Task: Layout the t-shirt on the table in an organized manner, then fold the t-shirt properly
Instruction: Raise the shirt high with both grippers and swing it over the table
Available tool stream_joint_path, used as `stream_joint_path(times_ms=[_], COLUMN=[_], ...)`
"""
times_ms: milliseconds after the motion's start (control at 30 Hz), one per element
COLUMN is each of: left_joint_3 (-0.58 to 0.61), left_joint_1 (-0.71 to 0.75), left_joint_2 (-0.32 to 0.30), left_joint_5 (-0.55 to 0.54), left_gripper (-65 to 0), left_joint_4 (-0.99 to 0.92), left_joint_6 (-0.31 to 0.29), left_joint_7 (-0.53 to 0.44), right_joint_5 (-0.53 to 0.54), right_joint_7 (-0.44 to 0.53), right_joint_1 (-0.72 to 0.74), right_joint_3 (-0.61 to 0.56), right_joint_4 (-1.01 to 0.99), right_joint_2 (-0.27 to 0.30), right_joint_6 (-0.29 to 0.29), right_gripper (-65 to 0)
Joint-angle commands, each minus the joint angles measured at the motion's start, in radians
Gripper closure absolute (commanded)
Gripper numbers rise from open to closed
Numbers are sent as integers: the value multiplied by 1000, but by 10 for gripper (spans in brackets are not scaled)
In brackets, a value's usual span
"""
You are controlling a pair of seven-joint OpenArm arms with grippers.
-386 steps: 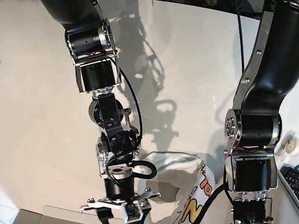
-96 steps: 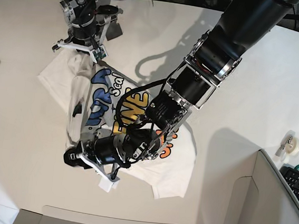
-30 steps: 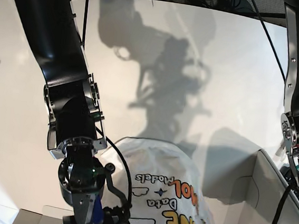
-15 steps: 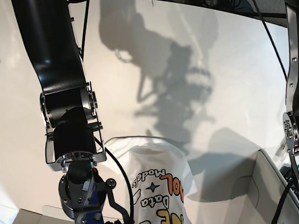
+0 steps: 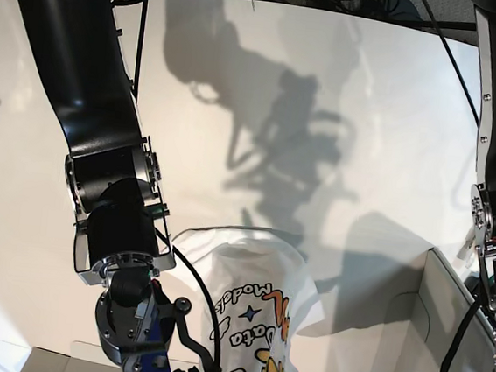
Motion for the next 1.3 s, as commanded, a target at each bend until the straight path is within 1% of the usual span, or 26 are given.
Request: stream_joint_path(times_ms=[0, 133, 233, 333, 400, 500, 600, 700, 733, 800, 867, 1000, 1067, 1133, 1233, 1267], left_joint_3=[-4, -2, -2, -5, -8, -10, -11, -13, -13, -13, -13, -13, -10, -8, -5, -5], left_joint_1=[-43, -43, -43, -43, -43, -43, -43, -43, -43, -43, -43, -43, -43, -43, -43, -43], left_joint_2=[-14, -17, -48, -63, -71, -75, -105, -106, -106, -106, -106, -100, -55, -6, 86, 121], left_joint_5=[1, 1, -3, -5, -7, -7, -8, -8, -8, -8, -8, -10, -8, -8, -8, -8], left_gripper=[-6, -6, -6, -6, -6, -6, -6, -6, -6, -6, -6, -6, -6, -6, -6, -6], left_joint_4=[12, 12, 12, 12, 13, 16, 18, 18, 18, 18, 18, 28, 61, 81, 107, 116], left_joint_6=[1, 1, 1, 1, 1, 1, 1, 1, 1, 1, 1, 1, 1, 5, 7, 7], left_joint_7=[-32, -30, -30, -30, -30, -30, -32, -36, -52, -76, -82, -81, -81, -81, -78, -78], right_joint_5=[-21, -21, -21, -21, -21, -23, -23, -23, -23, -21, -19, -18, -16, -16, -23, -23], right_joint_7=[43, 43, 41, 41, 40, 40, 40, 40, 41, 41, 41, 43, 45, 46, 46, 46], right_joint_1=[48, 48, 48, 38, -22, -116, -223, -307, -333, -373, -399, -449, -490, -533, -623, -666], right_joint_3=[9, 9, 9, 8, 2, -67, -119, -178, -202, -251, -308, -388, -406, -411, -405, -386], right_joint_4=[16, 20, 24, 59, 89, 138, 185, 210, 219, 240, 267, 294, 322, 360, 434, 458], right_joint_2=[-1, -1, -1, -1, -1, -1, -1, -1, -1, -1, -1, -1, -1, -1, -1, -1], right_joint_6=[-26, -26, -26, -26, -26, -26, -26, -28, -36, -83, -131, -191, -215, -227, -247, -258], right_gripper=[0, 0, 0, 0, 0, 0, 0, 0, 0, 0, 0, 0, 0, 0, 0, 0])
